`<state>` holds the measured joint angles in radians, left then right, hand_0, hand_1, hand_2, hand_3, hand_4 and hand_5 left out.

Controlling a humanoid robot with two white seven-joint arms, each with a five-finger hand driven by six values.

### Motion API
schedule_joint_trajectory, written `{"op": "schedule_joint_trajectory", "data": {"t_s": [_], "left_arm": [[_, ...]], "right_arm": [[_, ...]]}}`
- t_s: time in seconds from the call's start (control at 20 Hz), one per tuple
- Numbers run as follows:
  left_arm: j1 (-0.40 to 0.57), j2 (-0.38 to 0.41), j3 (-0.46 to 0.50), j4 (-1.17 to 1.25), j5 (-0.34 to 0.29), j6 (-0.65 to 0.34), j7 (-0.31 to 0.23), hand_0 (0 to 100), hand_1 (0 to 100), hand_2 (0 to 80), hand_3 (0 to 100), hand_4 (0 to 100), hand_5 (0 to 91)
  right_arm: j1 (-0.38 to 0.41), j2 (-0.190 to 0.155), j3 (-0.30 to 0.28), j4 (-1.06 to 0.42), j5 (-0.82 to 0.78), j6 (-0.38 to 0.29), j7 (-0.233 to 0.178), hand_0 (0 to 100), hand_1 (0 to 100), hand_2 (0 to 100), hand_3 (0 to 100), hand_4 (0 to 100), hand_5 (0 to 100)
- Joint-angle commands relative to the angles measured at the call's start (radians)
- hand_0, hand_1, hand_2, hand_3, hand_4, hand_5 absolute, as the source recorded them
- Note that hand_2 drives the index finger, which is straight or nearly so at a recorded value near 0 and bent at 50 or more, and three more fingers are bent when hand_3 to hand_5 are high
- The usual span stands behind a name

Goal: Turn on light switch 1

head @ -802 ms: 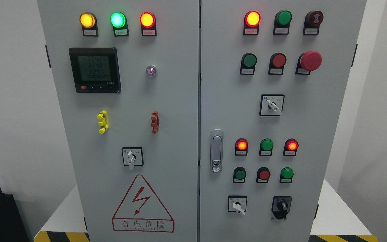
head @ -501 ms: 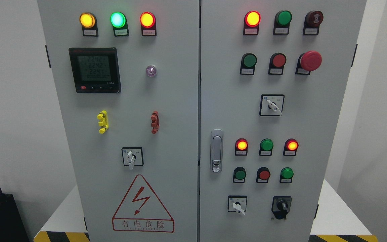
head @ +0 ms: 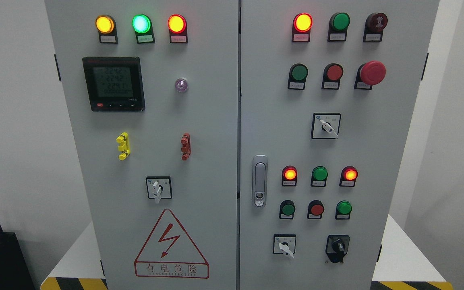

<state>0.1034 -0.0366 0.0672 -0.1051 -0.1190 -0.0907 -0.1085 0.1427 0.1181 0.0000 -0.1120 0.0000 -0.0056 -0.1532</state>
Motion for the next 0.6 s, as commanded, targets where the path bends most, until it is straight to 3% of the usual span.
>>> {"op": "schedule_joint_trajectory", "data": {"t_s": [0.0,0.25,0.4,0.55], "left_arm": [[0.001,-0.005,0.005,0.002,0.002,0.003,0.009,18,2,0.0,0,0,0.0],[0.002,-0.005,0.008,0.010,0.005,0.003,0.018,18,2,0.0,0,0,0.0],[0.002,-0.003,0.086,0.010,-0.002,0.003,0.015,18,2,0.0,0,0,0.0],[0.002,-0.003,0.089,0.008,-0.004,0.002,0.012,19,2,0.0,0,0,0.0]], "right_arm": [[0.000,0.000,0.011,0.000,-0.006,-0.001,0.000,12,39,0,0,0,0],[0.000,0.000,0.011,0.000,-0.006,-0.001,0.000,12,39,0,0,0,0],[0.000,0.000,0.011,0.000,-0.006,-0.001,0.000,12,39,0,0,0,0],[0.000,0.000,0.011,0.000,-0.006,-0.001,0.000,12,39,0,0,0,0]]}}
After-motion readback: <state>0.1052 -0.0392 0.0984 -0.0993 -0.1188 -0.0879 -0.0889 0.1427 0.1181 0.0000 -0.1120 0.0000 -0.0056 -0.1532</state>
